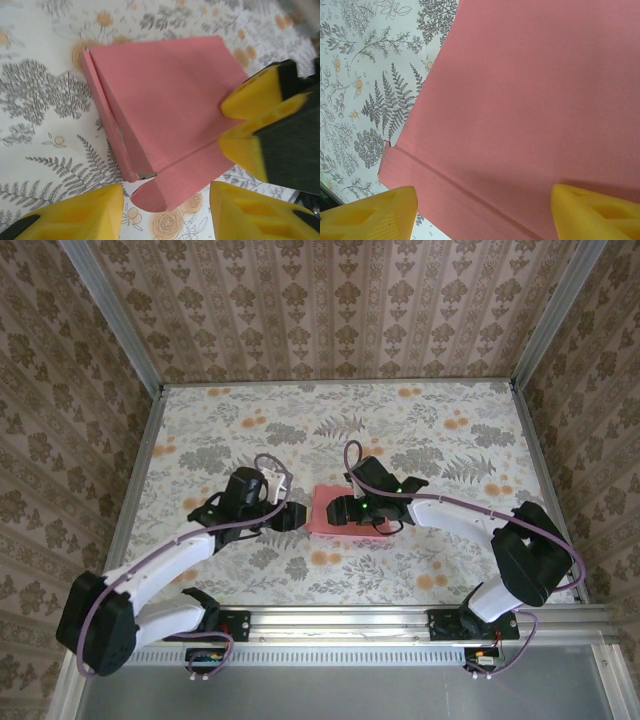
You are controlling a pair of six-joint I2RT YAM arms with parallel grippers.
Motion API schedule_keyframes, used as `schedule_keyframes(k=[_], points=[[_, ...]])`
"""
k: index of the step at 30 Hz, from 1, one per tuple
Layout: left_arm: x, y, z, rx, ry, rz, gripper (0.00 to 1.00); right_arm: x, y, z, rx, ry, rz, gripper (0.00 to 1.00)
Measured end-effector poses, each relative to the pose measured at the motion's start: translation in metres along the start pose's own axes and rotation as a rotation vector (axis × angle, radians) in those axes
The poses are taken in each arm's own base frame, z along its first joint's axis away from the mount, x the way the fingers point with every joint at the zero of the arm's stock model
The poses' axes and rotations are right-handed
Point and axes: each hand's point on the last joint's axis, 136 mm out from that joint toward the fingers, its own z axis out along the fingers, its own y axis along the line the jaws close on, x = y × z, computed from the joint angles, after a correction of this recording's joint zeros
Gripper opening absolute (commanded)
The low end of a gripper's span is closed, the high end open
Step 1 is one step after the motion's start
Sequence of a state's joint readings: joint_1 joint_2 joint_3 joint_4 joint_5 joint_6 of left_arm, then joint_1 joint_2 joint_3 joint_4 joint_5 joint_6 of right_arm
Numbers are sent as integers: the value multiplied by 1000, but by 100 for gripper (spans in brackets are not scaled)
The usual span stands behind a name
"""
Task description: Fold the paper box
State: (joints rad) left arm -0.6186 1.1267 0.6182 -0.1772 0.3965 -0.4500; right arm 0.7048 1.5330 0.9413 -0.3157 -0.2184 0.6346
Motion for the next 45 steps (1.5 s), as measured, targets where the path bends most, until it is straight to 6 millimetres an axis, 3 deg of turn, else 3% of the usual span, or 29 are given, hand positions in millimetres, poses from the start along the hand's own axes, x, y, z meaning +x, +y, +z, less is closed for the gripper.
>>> schedule_keyframes(k=[6,13,21,31,45], points=[[12,5,25,-1,78,-41,49,-1,0,1,-5,-7,0,71],[10,-2,45,9,120,-34,50,-2,1,1,-9,-12,-1,71],[14,3,53,1,145,-72,45,-2,1,1,-8,-11,-1,69],[15,3,60,4,168,-127,29,-2,1,1,-9,-12,-1,68],[19,5,68,11,187,-160,24,2,-3,5,-6,-7,4,66]])
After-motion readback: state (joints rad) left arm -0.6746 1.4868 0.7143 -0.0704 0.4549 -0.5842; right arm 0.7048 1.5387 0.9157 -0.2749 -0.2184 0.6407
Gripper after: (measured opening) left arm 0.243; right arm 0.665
